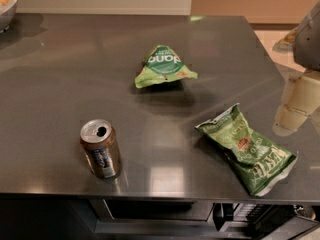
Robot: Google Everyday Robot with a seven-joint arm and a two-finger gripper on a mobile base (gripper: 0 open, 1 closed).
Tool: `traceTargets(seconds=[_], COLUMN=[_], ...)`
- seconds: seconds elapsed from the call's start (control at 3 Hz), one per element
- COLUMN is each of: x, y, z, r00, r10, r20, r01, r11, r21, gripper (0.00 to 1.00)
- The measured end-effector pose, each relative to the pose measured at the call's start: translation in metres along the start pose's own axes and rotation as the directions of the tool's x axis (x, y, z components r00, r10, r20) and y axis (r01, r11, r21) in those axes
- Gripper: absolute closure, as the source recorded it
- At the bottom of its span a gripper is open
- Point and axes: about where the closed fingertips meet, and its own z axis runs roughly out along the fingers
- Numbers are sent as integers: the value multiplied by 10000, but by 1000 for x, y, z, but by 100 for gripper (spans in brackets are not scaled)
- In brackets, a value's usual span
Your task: Move green jalapeno chip bag near orange can
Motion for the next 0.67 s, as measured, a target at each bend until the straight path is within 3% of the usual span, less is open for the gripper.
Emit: traceTargets(seconds=[0.67], x=[-3], y=[-1], z=[-1], r00=[10000], r10=[-32], r20=[44], r01=[32], r11=[9999], r21=[-108], gripper=[0])
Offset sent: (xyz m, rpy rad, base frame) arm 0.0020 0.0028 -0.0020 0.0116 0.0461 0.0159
